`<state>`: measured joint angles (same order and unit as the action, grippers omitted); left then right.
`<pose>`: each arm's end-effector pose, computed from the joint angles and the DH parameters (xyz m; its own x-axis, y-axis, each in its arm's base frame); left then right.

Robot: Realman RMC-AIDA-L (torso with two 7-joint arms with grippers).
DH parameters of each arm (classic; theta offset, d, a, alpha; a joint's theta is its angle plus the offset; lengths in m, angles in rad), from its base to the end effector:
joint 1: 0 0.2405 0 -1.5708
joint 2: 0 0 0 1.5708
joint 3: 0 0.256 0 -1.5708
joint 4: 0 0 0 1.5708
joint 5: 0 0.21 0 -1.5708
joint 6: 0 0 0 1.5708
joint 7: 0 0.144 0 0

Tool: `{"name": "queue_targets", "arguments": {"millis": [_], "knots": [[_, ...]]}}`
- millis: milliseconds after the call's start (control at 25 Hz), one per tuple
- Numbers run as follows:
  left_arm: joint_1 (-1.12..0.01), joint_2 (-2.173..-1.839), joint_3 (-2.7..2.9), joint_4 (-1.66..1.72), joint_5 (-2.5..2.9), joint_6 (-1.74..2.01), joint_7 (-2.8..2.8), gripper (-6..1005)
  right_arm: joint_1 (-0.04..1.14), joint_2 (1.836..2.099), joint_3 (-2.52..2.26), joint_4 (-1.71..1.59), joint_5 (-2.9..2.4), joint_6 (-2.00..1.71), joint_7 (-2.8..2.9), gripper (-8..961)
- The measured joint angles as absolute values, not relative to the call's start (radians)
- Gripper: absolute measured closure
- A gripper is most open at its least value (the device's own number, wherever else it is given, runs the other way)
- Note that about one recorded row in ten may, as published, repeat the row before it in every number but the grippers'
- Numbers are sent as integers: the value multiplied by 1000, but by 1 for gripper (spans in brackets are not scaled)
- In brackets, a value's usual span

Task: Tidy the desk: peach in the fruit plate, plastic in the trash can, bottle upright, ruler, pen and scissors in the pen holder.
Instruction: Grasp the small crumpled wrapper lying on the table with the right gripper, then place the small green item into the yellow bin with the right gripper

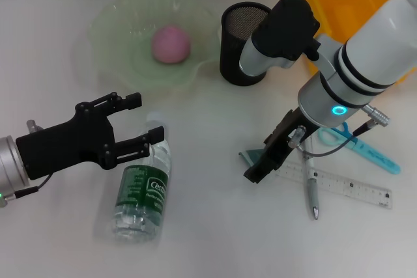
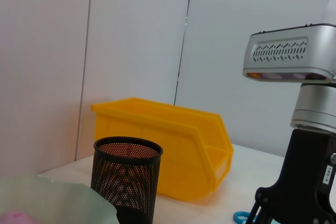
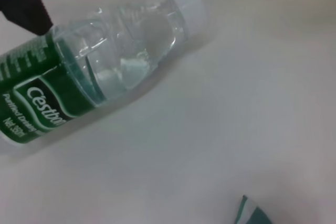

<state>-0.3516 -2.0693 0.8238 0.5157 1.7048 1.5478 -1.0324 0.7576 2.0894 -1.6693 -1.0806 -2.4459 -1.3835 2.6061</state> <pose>-0.2962 0.2810 -0.0143 0.7588 0.1929 0.6220 0.4258 -0.8697 -0.2497 0.1525 0.3481 -0.0810 0.7721 -0.5419 0.3320 -0.4687 -0.8383 -0.2785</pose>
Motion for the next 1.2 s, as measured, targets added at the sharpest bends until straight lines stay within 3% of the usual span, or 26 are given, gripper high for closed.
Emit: {"name": "queue_targets", "arguments": {"millis": [600, 800, 880, 1200], "knots": [[-353, -2070, 820, 516, 1704, 1546, -1028, 193, 780, 2091, -1688, -1015, -2445, -1335, 2612, 131], [-354, -2070, 821, 515, 1704, 1546, -1029, 194, 776, 2091, -1687, -1019, -2445, -1329, 2613, 328], [-354, -2069, 821, 516, 1704, 1546, -1029, 194, 774, 2091, -1685, -1022, -2445, -1329, 2614, 517], [-351, -2069, 817, 517, 1704, 1546, -1027, 194, 738, 2082, -1634, -1147, -2458, -1373, 2637, 590]]}}
